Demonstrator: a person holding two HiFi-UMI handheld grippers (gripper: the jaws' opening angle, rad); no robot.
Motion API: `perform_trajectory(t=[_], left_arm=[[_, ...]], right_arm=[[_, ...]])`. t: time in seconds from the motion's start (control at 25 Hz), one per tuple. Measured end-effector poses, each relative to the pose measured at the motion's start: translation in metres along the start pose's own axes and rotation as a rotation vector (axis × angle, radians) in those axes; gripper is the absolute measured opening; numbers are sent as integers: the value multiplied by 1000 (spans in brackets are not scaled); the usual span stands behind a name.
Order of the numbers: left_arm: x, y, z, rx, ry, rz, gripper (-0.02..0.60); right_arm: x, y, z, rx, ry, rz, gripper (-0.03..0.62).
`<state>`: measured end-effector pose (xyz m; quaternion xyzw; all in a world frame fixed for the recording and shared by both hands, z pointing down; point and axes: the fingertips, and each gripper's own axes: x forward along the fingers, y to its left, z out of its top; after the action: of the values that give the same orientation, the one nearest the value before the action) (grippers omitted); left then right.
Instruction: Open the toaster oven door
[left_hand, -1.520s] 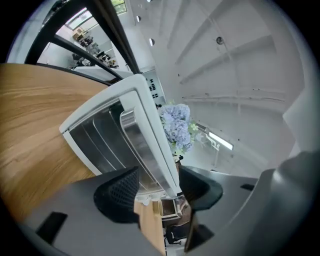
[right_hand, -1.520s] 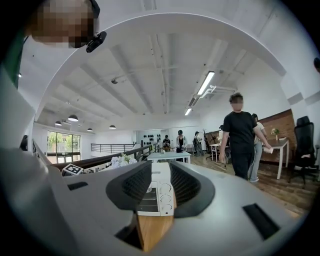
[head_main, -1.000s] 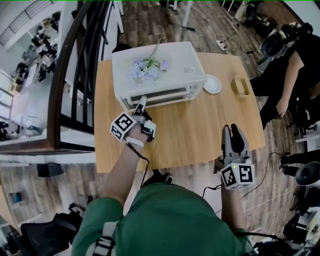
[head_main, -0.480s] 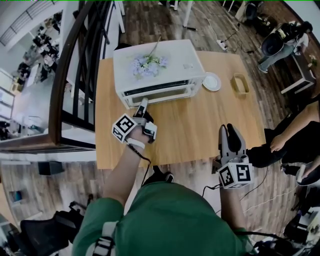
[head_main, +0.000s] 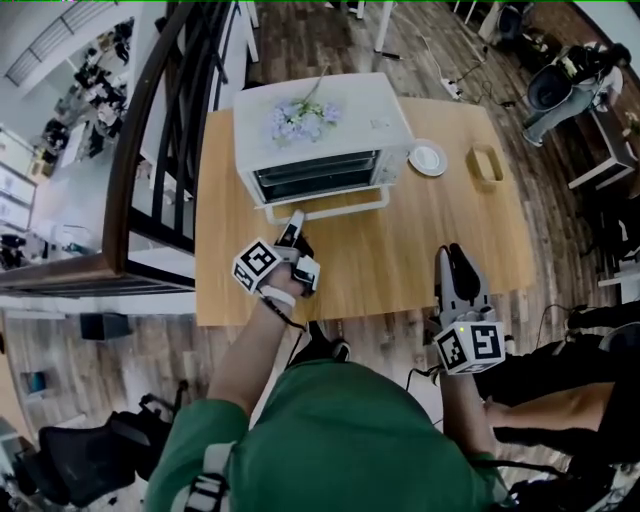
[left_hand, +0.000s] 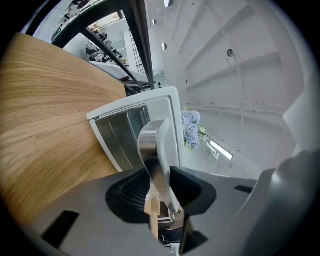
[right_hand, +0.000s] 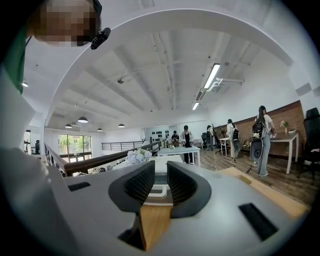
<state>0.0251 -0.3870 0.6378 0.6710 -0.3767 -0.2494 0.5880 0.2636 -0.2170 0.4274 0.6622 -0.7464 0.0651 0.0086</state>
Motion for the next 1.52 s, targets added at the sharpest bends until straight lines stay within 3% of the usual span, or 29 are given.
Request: perform_trajectory(t=[0.8, 1.52], left_arm=[[-51, 58, -56, -20, 21, 109, 138], [-73, 145, -95, -42, 82, 260, 120]], right_arm=[[-13, 5, -15, -7, 52, 56, 78], [-5, 12, -24, -42, 96, 76, 78]])
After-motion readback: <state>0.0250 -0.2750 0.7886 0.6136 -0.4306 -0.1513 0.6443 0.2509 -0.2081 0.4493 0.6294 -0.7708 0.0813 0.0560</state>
